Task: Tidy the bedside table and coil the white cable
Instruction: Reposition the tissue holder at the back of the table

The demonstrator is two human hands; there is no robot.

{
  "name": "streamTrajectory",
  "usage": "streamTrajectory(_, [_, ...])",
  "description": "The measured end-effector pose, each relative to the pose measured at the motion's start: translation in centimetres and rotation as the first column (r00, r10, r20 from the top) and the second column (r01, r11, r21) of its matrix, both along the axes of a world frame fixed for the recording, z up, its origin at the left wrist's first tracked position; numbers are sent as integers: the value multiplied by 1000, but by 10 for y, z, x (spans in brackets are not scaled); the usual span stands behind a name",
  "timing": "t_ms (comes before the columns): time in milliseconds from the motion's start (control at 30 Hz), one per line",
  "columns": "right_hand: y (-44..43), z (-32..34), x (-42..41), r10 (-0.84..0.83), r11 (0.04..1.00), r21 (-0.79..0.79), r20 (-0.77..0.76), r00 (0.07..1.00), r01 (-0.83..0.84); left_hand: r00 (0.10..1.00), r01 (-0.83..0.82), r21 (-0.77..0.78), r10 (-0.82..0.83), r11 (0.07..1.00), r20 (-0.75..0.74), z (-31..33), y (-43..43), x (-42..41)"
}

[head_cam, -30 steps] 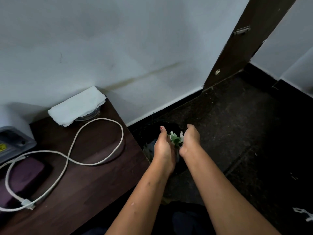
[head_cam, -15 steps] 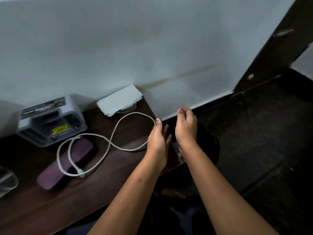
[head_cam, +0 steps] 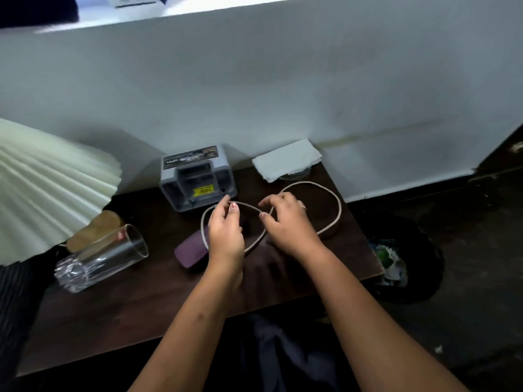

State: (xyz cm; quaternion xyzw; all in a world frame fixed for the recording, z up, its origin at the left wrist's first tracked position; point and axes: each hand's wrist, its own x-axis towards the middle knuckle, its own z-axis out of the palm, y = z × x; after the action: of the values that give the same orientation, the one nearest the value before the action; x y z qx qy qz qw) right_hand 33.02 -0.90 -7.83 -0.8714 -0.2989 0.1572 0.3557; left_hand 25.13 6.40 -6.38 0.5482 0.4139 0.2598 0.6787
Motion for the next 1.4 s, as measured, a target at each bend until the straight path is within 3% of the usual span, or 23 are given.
streamTrajectory(133, [20, -2, -12, 82, 991, -113, 38, 996, -77, 999, -7, 74, 10, 997, -41, 3, 29, -11])
streamTrajectory(333, [45, -7, -19, 113, 981, -170, 136, 984, -89, 996, -79, 29, 80, 996, -30, 2, 50, -18])
streamTrajectory(533, [61, -10, -15, 85, 990, -130, 242, 967, -54, 976, -190, 113, 200, 975, -87, -6, 75, -27])
streamTrajectory(633, [65, -14, -9, 104, 989, -129, 249, 963, -73, 968, -169, 212, 202, 963, -148, -11, 90, -28])
streamTrajectory(867, [79, -20, 2, 148, 985, -131, 273, 950, -116, 979, -75, 228, 115, 971, -167, -24, 105, -15])
streamTrajectory(1067, [88, -15, -4, 64, 993, 89, 148, 987, -78, 989, -64, 196, 88, 979, -116, -25, 106, -17])
streamTrajectory(1267, [87, -6, -4, -80, 968, 247, 156, 984, 40, 997, -32, 189, 45, 982, -67, -20, 100, -16])
streamTrajectory(1400, [91, 0, -4, -207, 908, 389, 94, 974, 155, 998, -59, 75, 58, 995, 14, -21, 97, -12])
